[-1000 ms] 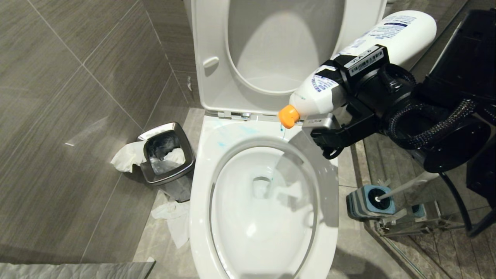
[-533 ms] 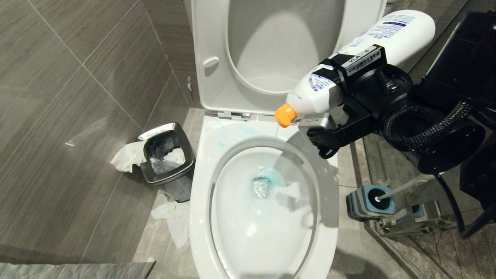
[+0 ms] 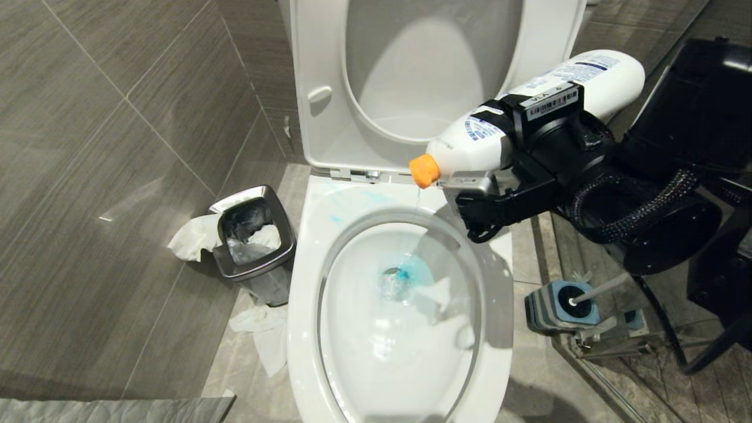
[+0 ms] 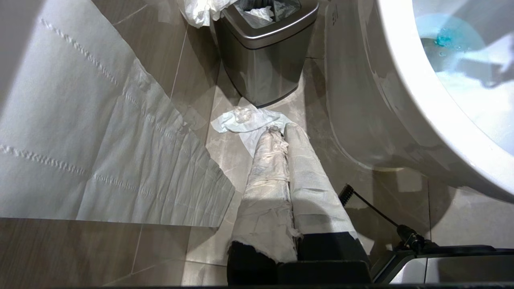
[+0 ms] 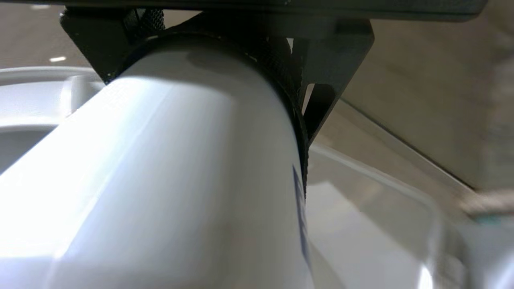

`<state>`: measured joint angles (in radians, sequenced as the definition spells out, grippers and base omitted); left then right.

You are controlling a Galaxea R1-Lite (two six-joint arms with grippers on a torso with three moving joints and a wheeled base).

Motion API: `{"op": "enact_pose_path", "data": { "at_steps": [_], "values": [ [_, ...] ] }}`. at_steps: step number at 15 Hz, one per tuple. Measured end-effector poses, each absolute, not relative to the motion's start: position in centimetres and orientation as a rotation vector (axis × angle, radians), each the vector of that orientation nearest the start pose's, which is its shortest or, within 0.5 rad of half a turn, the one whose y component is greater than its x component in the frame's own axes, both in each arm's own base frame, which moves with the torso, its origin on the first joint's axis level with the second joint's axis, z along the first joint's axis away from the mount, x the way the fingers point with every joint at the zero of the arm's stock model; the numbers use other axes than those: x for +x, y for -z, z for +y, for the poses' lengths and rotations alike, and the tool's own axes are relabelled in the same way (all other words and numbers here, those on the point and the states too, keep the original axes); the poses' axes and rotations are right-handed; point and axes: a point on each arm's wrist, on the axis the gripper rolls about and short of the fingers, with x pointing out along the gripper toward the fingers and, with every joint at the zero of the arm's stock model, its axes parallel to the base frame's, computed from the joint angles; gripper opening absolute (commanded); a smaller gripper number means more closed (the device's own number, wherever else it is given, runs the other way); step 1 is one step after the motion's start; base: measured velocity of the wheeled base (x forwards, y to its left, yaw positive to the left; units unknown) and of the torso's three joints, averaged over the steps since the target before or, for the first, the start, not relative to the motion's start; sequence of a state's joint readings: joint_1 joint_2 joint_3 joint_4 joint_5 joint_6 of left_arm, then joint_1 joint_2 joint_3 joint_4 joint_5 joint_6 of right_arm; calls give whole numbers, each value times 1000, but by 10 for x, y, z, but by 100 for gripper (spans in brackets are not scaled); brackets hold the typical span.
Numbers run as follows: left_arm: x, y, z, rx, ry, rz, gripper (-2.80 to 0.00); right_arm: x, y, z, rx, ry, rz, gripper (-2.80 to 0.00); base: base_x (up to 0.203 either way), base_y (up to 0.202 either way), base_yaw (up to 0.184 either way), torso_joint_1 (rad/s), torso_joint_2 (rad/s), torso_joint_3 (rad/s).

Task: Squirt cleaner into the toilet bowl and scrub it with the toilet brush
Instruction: Pour in the cleaning agent

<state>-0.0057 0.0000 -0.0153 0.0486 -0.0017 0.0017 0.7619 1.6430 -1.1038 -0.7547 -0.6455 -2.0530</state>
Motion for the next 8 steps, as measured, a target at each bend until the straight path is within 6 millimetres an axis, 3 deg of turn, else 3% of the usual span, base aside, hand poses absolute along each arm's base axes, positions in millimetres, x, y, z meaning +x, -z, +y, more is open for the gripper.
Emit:
{"op": "enact_pose_path", "data": {
  "at_steps": [8],
  "values": [
    [-24,-75,0,2,7,34,-280,231,-273,202,-1304,-47,-130,-280,0,0,0,0,0,0]
  ]
}}
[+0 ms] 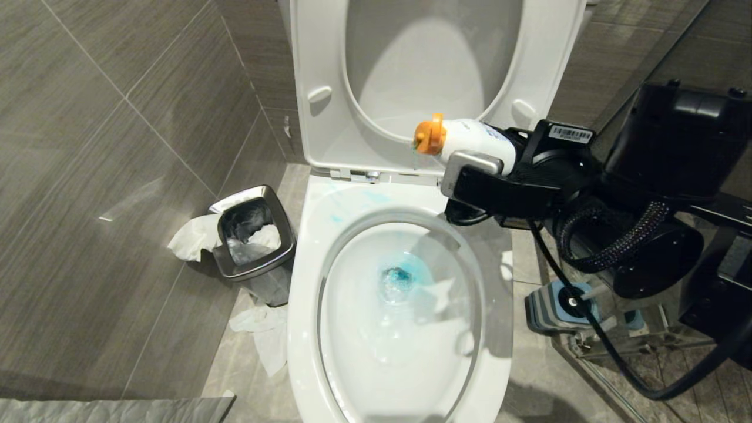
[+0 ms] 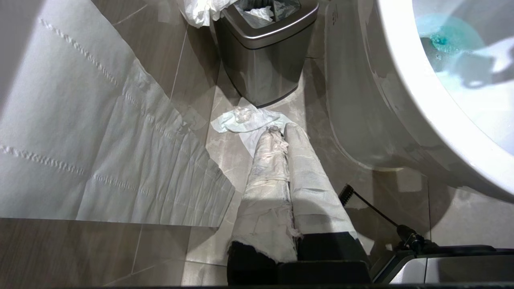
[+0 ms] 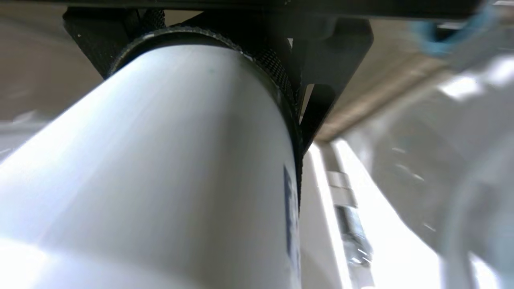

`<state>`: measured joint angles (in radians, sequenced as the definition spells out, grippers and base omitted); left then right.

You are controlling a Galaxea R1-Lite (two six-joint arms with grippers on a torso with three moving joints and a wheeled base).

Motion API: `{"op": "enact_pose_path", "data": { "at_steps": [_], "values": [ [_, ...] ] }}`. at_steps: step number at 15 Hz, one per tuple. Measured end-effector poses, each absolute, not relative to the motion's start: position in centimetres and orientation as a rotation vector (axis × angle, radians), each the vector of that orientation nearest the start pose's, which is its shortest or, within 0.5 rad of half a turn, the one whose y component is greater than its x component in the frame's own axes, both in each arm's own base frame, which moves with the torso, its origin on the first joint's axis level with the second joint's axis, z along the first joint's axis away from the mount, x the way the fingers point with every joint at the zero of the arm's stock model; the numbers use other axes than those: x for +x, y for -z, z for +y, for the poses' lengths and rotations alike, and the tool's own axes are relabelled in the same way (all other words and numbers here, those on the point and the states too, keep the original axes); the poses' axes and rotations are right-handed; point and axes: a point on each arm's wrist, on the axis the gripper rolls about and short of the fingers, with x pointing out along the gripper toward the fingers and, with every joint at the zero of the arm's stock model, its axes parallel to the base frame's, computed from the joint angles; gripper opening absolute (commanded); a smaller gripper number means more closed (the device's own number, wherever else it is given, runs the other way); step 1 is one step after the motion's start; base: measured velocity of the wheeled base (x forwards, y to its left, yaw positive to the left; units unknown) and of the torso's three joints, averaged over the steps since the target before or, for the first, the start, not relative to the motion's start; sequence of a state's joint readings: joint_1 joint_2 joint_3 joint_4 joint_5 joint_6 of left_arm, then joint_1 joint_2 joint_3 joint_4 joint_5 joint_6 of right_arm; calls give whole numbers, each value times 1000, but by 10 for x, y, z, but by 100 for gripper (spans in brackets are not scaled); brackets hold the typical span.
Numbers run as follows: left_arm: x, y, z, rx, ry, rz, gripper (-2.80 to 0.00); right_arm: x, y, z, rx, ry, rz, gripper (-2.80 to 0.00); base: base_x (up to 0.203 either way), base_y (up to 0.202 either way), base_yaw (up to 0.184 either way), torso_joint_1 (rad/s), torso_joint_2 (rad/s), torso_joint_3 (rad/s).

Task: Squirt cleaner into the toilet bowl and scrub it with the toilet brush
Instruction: Pour in the cleaning agent, then place the cleaning agent on the floor

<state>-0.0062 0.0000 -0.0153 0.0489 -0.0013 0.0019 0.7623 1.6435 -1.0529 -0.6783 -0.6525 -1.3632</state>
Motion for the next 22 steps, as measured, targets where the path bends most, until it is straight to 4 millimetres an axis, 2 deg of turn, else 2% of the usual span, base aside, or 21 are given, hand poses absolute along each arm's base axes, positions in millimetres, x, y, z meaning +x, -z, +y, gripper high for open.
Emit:
{"op": "enact_pose_path", "data": {
  "at_steps": [7,10,13,18,22],
  "values": [
    [-24,-75,0,0,7,33,-280,216,-294,187,-770,-143,3,-280,0,0,0,0,0,0],
    [-24,-75,0,0,7,33,-280,203,-306,164,-546,-146,84,-280,0,0,0,0,0,0],
    [-24,-75,0,-1,7,33,-280,200,-317,128,-378,-138,98,-280,0,0,0,0,0,0],
    [-24,-75,0,0,7,33,-280,203,-322,79,-211,10,104,-280,0,0,0,0,0,0],
    [-24,-75,0,-1,7,33,-280,207,-319,60,-155,50,113,-280,0,0,0,0,0,0]
  ]
}}
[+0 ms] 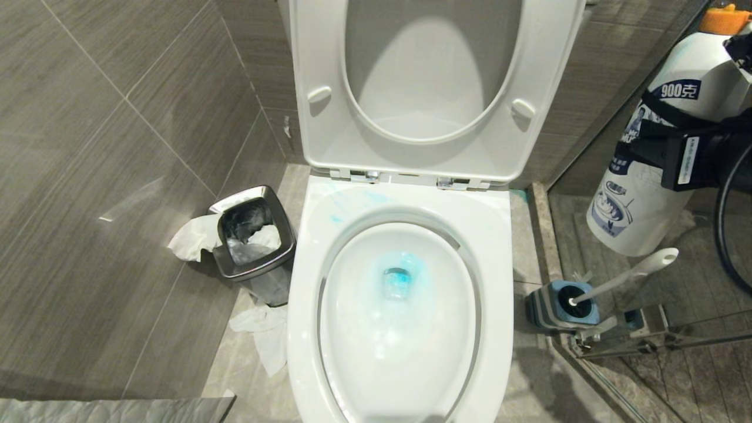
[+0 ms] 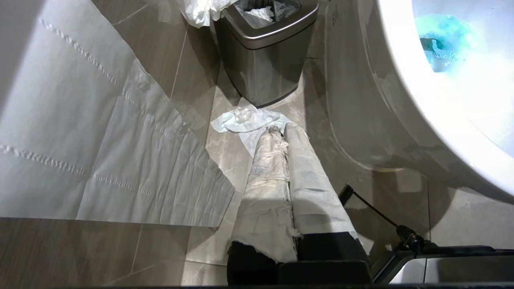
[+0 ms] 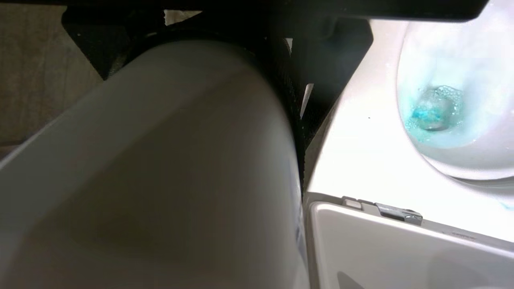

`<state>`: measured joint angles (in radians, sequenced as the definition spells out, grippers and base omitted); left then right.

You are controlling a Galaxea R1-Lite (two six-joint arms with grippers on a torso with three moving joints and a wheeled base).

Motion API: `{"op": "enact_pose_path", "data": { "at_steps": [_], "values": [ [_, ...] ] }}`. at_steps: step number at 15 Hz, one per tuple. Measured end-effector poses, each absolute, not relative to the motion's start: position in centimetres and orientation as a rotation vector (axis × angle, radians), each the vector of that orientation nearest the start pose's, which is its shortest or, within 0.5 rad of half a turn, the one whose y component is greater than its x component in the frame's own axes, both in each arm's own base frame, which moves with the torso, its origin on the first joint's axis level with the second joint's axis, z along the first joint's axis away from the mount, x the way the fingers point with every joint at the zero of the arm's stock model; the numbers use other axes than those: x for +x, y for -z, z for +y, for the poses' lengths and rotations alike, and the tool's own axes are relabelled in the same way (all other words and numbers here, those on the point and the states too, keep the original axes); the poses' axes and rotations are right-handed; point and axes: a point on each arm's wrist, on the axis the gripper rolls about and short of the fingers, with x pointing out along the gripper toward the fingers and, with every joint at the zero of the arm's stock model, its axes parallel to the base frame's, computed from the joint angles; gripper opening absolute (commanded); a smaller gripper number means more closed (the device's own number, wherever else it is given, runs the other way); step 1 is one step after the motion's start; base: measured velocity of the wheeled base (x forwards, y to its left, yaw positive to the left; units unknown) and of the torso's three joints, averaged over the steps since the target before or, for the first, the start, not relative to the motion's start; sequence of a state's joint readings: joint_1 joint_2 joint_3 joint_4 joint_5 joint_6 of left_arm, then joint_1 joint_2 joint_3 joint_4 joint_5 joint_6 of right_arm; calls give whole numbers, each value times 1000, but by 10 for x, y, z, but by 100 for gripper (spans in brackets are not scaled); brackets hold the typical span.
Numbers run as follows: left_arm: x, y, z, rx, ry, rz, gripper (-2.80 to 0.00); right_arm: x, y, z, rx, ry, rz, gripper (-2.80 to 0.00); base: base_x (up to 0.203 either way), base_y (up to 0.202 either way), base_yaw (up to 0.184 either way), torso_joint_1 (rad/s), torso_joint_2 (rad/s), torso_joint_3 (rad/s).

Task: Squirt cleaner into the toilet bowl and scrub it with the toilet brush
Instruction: Place the cleaning agent on the floor

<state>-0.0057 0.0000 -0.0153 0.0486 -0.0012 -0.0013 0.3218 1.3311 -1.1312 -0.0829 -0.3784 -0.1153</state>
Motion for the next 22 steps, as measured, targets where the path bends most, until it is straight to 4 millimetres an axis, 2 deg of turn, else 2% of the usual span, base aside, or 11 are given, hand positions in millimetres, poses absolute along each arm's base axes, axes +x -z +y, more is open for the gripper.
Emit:
{"op": "enact_pose_path", "data": {
  "at_steps": [4,8,10,12,16,22],
  "values": [
    [-24,-75,0,-1,7,33,-280,212,-317,42,-140,129,125,-280,0,0,0,0,0,0],
    [-24,-75,0,-1,7,33,-280,225,-311,38,-80,164,111,-280,0,0,0,0,0,0],
    [-24,-75,0,-1,7,33,-280,242,-307,39,-53,178,36,-280,0,0,0,0,0,0],
    [-24,-75,0,-1,7,34,-280,269,-297,43,-26,185,-75,-280,0,0,0,0,0,0],
    [-24,-75,0,-1,7,33,-280,323,-269,52,-15,175,-273,-280,0,0,0,0,0,0],
    [-24,-75,0,-1,7,33,-280,372,-221,55,-29,140,-372,-280,0,0,0,0,0,0]
  ]
}}
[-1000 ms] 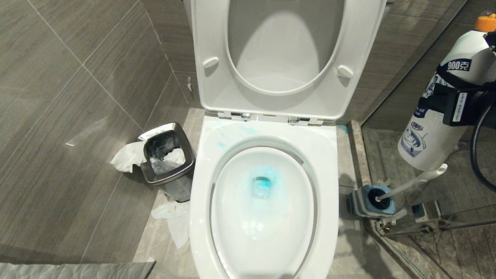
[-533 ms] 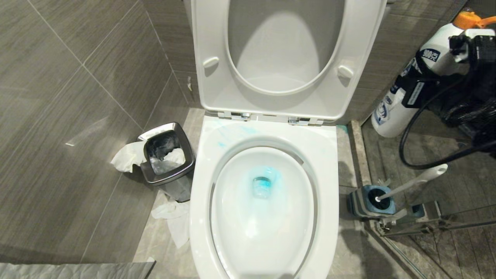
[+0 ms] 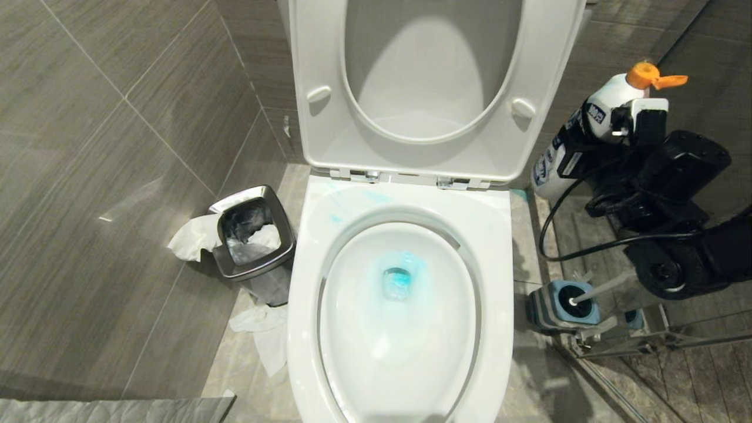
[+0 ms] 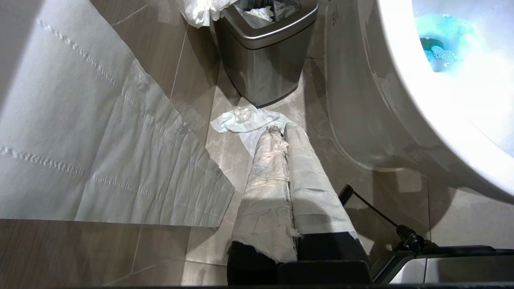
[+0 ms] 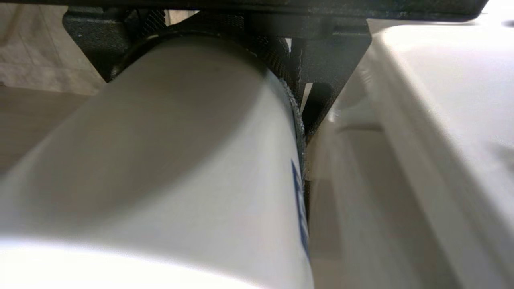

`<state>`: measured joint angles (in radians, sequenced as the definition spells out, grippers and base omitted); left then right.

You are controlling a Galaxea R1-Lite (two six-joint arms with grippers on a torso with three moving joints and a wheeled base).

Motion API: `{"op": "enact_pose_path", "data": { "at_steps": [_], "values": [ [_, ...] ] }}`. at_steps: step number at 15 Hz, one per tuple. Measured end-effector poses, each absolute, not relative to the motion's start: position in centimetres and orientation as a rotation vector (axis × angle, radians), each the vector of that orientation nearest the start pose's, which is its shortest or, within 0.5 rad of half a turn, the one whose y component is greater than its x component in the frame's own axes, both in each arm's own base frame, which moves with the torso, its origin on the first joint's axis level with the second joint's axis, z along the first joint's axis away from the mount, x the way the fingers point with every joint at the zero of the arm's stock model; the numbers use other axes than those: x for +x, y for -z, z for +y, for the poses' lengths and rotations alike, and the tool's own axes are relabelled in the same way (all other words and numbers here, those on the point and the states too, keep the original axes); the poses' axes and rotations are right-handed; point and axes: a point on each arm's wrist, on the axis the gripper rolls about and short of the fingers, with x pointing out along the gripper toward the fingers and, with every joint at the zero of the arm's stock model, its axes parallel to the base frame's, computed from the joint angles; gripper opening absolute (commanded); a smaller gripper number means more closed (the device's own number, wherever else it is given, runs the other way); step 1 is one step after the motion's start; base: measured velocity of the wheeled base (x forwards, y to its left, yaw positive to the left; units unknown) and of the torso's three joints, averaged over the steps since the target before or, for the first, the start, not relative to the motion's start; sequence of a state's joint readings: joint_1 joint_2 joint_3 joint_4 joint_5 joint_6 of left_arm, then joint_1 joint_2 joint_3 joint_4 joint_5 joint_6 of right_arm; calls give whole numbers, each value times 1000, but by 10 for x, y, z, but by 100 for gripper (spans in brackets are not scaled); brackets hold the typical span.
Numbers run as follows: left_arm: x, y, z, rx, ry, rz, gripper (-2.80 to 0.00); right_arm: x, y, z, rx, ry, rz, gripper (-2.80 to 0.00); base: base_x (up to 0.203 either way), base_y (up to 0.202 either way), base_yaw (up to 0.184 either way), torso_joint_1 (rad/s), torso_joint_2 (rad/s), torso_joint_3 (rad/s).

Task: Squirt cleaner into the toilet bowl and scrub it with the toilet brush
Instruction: Place the cleaning agent on the floor

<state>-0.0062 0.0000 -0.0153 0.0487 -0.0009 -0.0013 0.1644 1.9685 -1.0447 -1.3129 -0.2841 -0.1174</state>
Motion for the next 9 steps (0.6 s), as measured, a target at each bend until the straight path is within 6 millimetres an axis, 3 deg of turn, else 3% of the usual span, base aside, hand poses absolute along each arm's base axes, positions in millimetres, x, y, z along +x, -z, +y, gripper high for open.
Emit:
{"op": "enact_pose_path", "data": {
  "at_steps": [3,9],
  "values": [
    [-24,-75,0,-1,7,33,-280,389,-200,54,-48,129,-459,-280,0,0,0,0,0,0],
    [-24,-75,0,-1,7,33,-280,407,-157,51,-79,134,-373,-280,0,0,0,0,0,0]
  ]
}}
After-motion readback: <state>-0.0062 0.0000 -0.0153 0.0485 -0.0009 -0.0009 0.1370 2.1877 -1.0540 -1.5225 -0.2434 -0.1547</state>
